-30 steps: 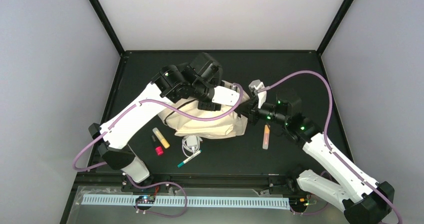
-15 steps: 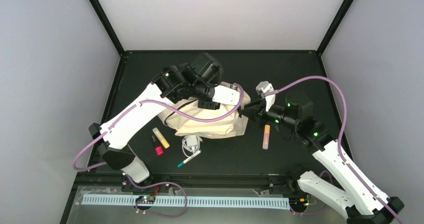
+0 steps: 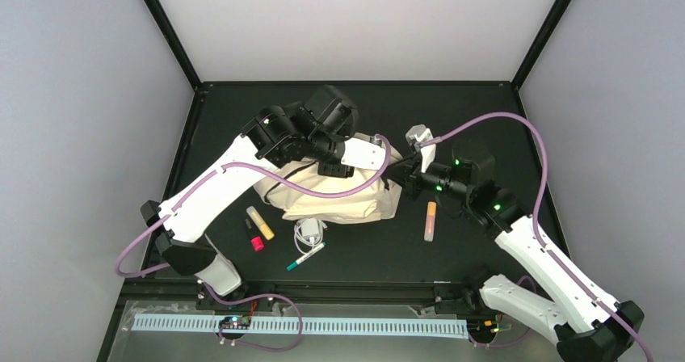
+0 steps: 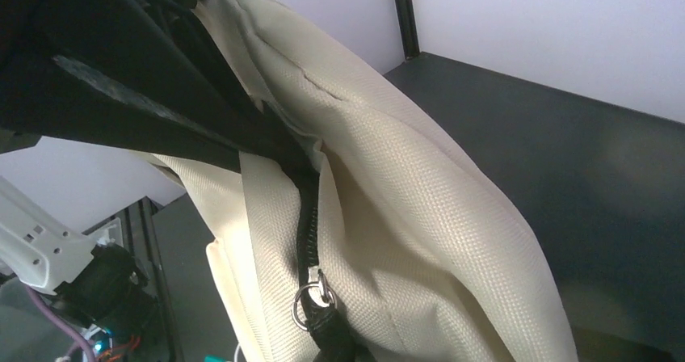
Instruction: Pack the student bag
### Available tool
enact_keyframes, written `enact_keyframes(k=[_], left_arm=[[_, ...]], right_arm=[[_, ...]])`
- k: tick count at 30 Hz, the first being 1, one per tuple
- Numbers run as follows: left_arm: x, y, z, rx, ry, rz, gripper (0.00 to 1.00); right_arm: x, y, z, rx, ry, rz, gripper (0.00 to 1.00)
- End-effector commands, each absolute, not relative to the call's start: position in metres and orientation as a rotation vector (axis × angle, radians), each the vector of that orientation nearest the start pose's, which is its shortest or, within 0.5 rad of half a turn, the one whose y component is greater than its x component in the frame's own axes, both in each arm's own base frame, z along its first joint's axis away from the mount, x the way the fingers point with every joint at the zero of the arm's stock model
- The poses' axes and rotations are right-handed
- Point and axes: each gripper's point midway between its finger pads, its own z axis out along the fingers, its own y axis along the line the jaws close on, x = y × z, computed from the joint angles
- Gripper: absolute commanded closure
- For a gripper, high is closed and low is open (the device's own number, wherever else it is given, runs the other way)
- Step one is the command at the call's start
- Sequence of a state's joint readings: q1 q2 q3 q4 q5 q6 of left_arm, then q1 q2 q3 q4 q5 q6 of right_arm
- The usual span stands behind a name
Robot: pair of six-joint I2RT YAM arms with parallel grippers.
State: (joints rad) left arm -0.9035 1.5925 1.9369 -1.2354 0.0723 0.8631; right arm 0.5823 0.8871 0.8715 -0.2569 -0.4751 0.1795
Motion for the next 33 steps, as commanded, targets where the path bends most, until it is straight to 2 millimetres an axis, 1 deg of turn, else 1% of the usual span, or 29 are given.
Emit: enact_keyframes(k=[1, 2, 4, 7, 9, 10, 11, 13, 15, 17, 19, 23, 25, 28, 30, 33], left_arm=[[0.234, -0.302, 0.341, 1.869, 1.544, -0.051, 0.98], [0.237, -0.302, 0.340, 1.861, 1.547, -0.033, 0.98], [0.243, -0.300, 0.338, 1.850, 1.558, 0.006, 0.98], [0.247, -0.300, 0.343, 1.824, 1.558, 0.024, 0.98], [0.250, -0.299, 0.354, 1.784, 1.557, 0.022, 0.98], [0.252, -0.299, 0.363, 1.755, 1.553, 0.018, 0.98], [0.255, -0.297, 0.377, 1.711, 1.542, 0.013, 0.98], [0.257, -0.294, 0.395, 1.654, 1.531, -0.009, 0.98], [0.253, -0.292, 0.405, 1.642, 1.516, -0.038, 0.98], [0.244, -0.292, 0.407, 1.664, 1.504, -0.077, 0.98], [0.238, -0.292, 0.402, 1.690, 1.510, -0.112, 0.98], [0.234, -0.288, 0.403, 1.694, 1.513, -0.111, 0.98], [0.236, -0.283, 0.409, 1.669, 1.509, -0.090, 0.98], [0.244, -0.276, 0.424, 1.604, 1.504, -0.062, 0.98], [0.246, -0.272, 0.431, 1.577, 1.499, -0.056, 0.98], [0.244, -0.271, 0.432, 1.576, 1.495, -0.071, 0.98]], right_arm=[[0.219, 0.235, 0.318, -0.718, 1.777, 0.929, 0.96], [0.218, 0.231, 0.317, -0.715, 1.781, 0.904, 0.98], [0.217, 0.224, 0.314, -0.711, 1.798, 0.862, 0.99], [0.213, 0.222, 0.300, -0.726, 1.842, 0.858, 0.99], [0.213, 0.221, 0.285, -0.721, 1.891, 0.850, 0.99], [0.214, 0.218, 0.277, -0.710, 1.919, 0.834, 0.99], [0.215, 0.215, 0.266, -0.698, 1.951, 0.814, 0.99], [0.217, 0.210, 0.253, -0.673, 1.990, 0.781, 0.99], [0.217, 0.208, 0.242, -0.658, 2.015, 0.773, 0.99], [0.219, 0.207, 0.236, -0.641, 2.033, 0.767, 0.99], [0.221, 0.205, 0.233, -0.628, 2.041, 0.749, 0.99], [0.226, 0.203, 0.230, -0.627, 2.047, 0.714, 0.99], [0.230, 0.201, 0.217, -0.620, 2.085, 0.683, 0.99], [0.237, 0.194, 0.188, -0.579, 2.169, 0.616, 0.99], [0.239, 0.194, 0.173, -0.545, 2.211, 0.616, 0.99], [0.242, 0.199, 0.163, -0.498, 2.237, 0.657, 0.99]])
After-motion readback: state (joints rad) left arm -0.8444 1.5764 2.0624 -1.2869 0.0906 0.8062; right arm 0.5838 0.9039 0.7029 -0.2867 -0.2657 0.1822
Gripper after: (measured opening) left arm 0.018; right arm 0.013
